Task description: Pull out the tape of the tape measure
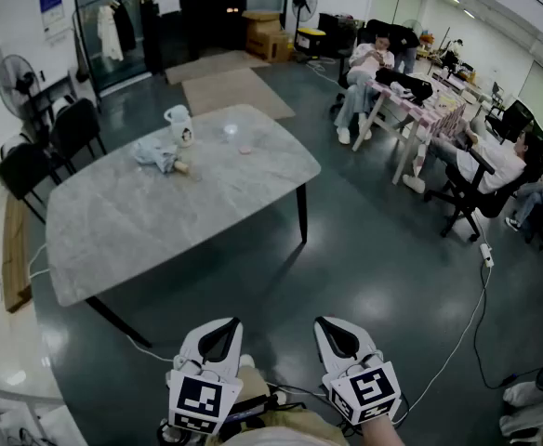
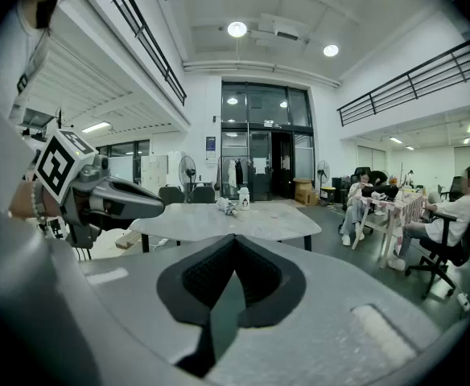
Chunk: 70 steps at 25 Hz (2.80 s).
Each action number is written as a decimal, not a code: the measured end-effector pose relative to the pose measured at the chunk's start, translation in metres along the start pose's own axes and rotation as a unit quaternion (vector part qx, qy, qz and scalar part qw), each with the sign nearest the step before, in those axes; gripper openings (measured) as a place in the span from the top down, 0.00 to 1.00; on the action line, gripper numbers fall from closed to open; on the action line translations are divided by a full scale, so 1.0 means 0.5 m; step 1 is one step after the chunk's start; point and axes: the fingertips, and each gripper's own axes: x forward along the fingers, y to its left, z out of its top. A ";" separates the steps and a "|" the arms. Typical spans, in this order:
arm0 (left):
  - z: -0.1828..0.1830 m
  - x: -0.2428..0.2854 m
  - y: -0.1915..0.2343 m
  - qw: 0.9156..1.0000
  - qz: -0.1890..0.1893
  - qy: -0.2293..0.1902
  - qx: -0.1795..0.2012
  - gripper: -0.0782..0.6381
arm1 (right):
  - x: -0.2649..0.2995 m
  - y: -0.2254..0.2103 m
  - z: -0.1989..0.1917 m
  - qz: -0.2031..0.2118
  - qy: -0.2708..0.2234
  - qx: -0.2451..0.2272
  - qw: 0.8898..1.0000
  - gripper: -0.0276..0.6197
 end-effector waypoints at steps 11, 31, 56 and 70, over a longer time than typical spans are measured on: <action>0.011 0.011 -0.005 1.000 -0.001 -0.002 0.004 0.87 | 0.002 -0.011 0.010 0.001 -0.006 0.000 1.000 0.95; 0.025 0.020 -0.013 0.999 0.006 -0.019 -0.025 0.88 | -0.005 -0.014 0.023 0.019 -0.022 0.017 0.999 0.85; 0.039 0.048 -0.028 1.000 -0.001 -0.023 -0.019 0.71 | -0.007 -0.045 0.017 0.016 -0.030 0.030 0.999 0.72; 0.054 0.170 0.061 1.000 -0.012 -0.020 -0.020 0.71 | 0.117 -0.113 0.032 0.010 -0.021 0.036 0.999 0.72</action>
